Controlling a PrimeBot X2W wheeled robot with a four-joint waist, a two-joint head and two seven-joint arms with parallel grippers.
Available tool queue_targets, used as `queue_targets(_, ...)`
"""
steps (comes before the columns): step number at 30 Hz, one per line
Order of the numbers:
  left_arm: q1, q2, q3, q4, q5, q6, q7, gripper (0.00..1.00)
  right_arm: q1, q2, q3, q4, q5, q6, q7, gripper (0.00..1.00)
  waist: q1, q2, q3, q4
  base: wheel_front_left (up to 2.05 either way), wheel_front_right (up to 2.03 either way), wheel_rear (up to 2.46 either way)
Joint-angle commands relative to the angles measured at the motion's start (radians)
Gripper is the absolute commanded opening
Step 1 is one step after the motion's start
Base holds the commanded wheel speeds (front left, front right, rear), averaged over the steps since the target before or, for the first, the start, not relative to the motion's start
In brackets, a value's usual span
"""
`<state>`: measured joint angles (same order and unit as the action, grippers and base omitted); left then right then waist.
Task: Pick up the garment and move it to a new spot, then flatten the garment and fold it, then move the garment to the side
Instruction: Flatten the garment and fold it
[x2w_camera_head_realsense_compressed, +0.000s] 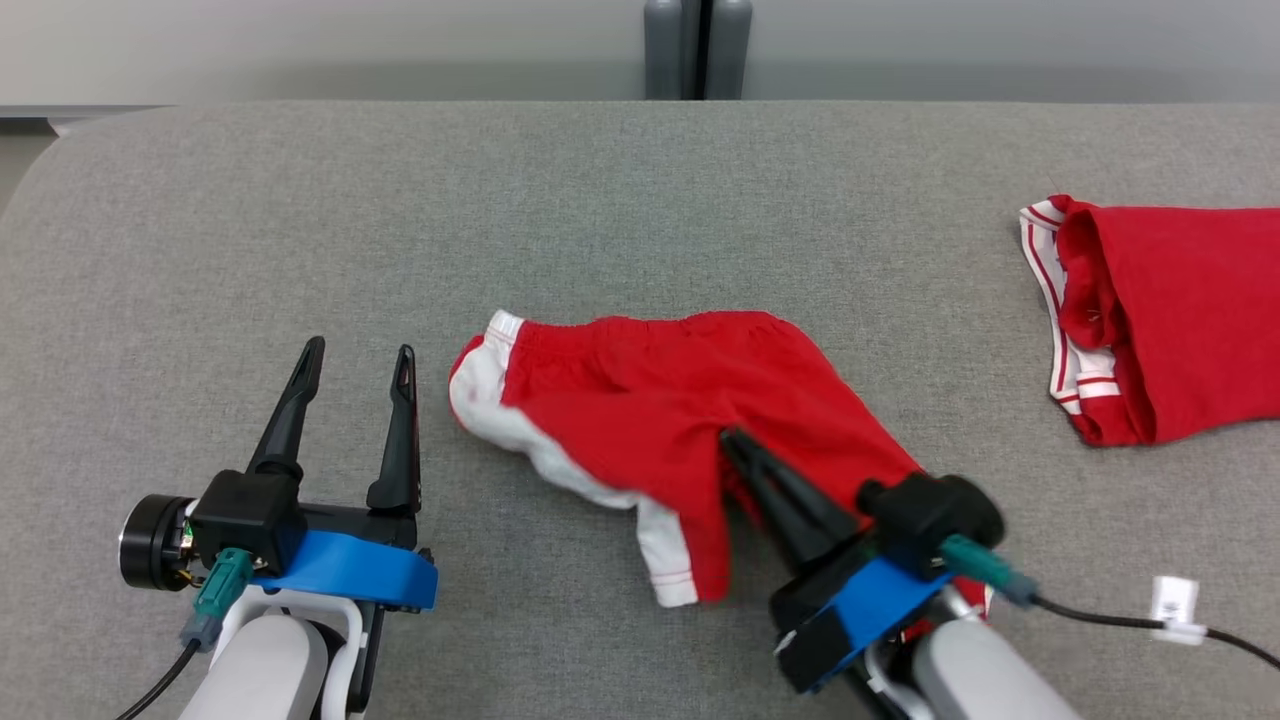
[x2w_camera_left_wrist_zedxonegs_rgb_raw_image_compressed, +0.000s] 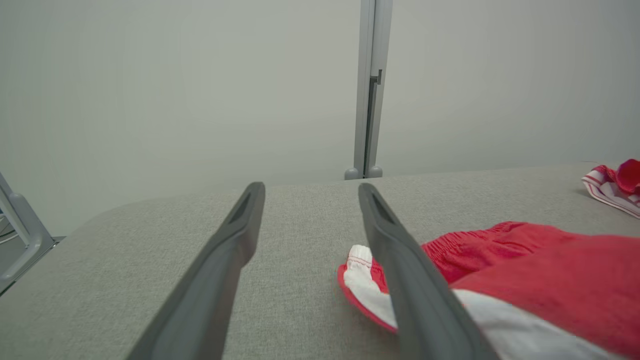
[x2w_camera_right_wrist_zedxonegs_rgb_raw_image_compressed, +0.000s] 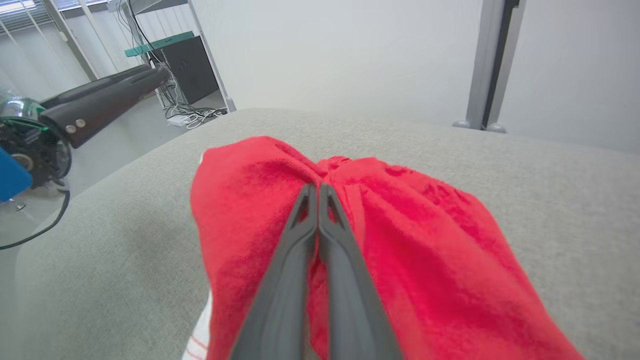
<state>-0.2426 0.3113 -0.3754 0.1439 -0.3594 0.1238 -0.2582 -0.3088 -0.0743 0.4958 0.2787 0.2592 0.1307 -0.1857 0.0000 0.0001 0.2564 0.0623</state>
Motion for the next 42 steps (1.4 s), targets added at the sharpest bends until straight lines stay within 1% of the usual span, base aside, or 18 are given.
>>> queue_targets(1,0.006,0.003,0.001,-0.004,0.004,0.006,-0.005,1.00,0.024,-0.019,-0.042,-0.053,-0.014,0.000,0.022,0.00,0.0000,-0.0001,-0.001,-0.004,0.00,0.00,0.00)
queue_targets(4,0.007,0.002,0.001,-0.008,0.006,0.009,-0.006,1.00,0.051,-0.043,-0.130,-0.133,-0.020,0.000,0.076,0.00,0.0000,-0.0001,0.003,-0.008,0.00,0.00,0.00)
queue_targets(6,0.002,0.001,-0.001,-0.010,0.007,0.008,-0.006,1.00,0.062,-0.063,-0.189,-0.155,-0.012,0.000,0.112,0.00,0.0000,-0.0001,0.008,-0.008,0.00,0.00,0.00)
queue_targets(9,-0.007,-0.003,-0.006,-0.009,0.008,0.003,-0.007,1.00,0.078,-0.084,-0.270,-0.122,0.010,0.000,0.169,0.00,0.0000,-0.0001,0.017,-0.003,0.00,0.00,0.00)
queue_targets(11,-0.017,-0.005,-0.008,-0.007,0.009,0.000,-0.007,1.00,0.075,-0.084,-0.310,-0.085,0.038,0.000,0.183,0.00,0.0000,-0.0001,0.023,0.001,0.00,0.00,0.00)
queue_targets(12,-0.023,-0.008,-0.008,-0.004,0.009,-0.002,-0.007,1.00,0.073,-0.085,-0.339,-0.041,0.058,0.000,0.181,0.11,0.0000,-0.0001,0.026,0.004,0.00,0.00,0.00)
queue_targets(13,-0.022,-0.008,-0.008,-0.003,0.008,-0.002,-0.007,1.00,0.073,-0.082,-0.351,-0.020,0.061,0.000,0.173,0.45,0.0000,-0.0001,0.027,0.004,0.00,0.00,0.00)
queue_targets(14,-0.021,-0.009,-0.008,-0.001,0.008,-0.001,-0.007,1.00,0.071,-0.080,-0.361,-0.004,0.060,0.000,0.164,0.95,0.0000,-0.0001,0.027,0.004,0.00,0.00,0.00)
queue_targets(15,-0.021,-0.010,-0.008,0.000,0.008,0.000,-0.007,1.00,0.069,-0.074,-0.368,0.006,0.069,0.000,0.150,1.00,0.0000,-0.0001,0.026,0.004,0.00,0.00,0.00)
queue_targets(18,-0.013,-0.011,-0.005,0.004,0.007,0.003,-0.008,1.00,0.070,-0.067,-0.386,0.018,0.073,0.000,0.108,1.00,0.0000,-0.0001,0.021,0.000,0.00,0.00,0.00)
queue_targets(21,-0.004,-0.013,-0.003,0.006,0.007,0.007,-0.008,1.00,0.088,-0.071,-0.405,-0.004,0.054,0.000,0.067,1.00,0.0000,-0.0001,0.011,-0.006,0.00,0.00,0.00)
queue_targets(26,0.016,-0.010,0.004,0.006,0.006,0.015,-0.008,1.00,0.141,-0.077,-0.467,-0.112,-0.009,0.000,0.007,1.00,0.0000,-0.0001,-0.014,-0.017,0.00,0.00,0.00)
queue_targets(29,0.030,-0.005,0.012,0.004,0.004,0.023,-0.008,1.00,0.191,-0.059,-0.501,-0.202,-0.060,0.000,-0.011,1.00,0.0000,-0.0001,-0.036,-0.023,0.00,0.00,0.00)
queue_targets(34,0.060,0.006,0.017,0.002,0.004,0.037,-0.006,1.00,0.288,-0.016,-0.515,-0.343,-0.132,0.000,0.010,1.00,0.0000,-0.0001,-0.070,-0.034,0.00,0.00,0.00)
queue_targets(35,0.060,0.006,0.017,0.002,0.004,0.037,-0.006,1.00,0.288,-0.016,-0.515,-0.343,-0.132,0.000,0.010,1.00,0.0000,-0.0001,-0.070,-0.034,0.00,0.00,0.00)
queue_targets(38,0.079,0.012,0.015,-0.002,0.003,0.043,0.000,1.00,0.349,0.005,-0.521,-0.396,-0.145,0.000,0.032,1.00,0.0000,-0.0001,-0.087,-0.039,0.00,0.00,0.00)
queue_targets(42,0.104,0.021,0.012,-0.013,-0.002,0.049,0.009,1.00,0.407,0.020,-0.523,-0.429,-0.134,0.000,0.051,1.00,0.0000,-0.0001,-0.106,-0.047,0.00,0.00,0.00)
